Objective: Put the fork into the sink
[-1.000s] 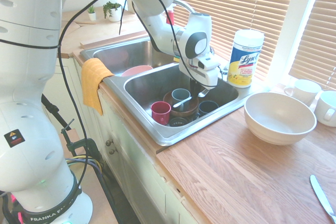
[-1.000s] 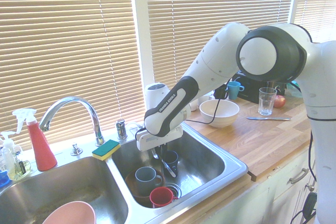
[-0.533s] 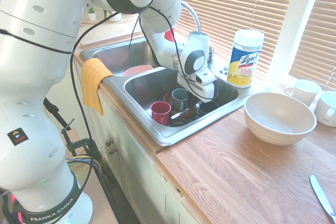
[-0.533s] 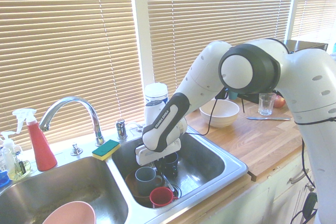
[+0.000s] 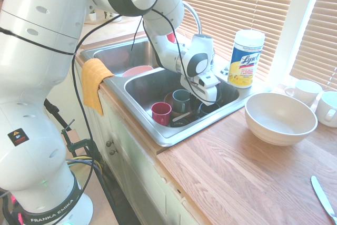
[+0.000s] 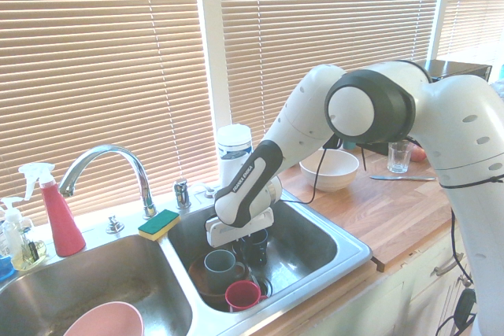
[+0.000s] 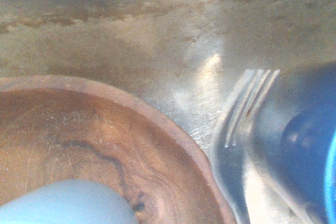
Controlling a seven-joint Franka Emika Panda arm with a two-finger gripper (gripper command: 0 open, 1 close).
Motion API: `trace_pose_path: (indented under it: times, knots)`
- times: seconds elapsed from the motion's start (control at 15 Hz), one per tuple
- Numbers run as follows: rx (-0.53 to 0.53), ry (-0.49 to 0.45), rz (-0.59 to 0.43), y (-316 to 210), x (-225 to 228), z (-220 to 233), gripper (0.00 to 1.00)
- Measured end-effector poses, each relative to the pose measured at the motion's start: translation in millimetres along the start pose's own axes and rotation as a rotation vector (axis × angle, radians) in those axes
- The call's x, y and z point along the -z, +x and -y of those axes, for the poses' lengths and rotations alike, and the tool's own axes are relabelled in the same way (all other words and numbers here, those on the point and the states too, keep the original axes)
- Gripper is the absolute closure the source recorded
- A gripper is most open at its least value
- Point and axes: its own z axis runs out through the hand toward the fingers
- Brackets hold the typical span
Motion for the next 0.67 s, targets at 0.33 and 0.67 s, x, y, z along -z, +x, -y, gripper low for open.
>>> trace_pose_path:
  times: [0.33,0.67]
  knots:
    - [-0.001,0.031,-0.018,9,19,1,0.00]
    - [0.014,0.052,-0.035,0,106,-10,0.00]
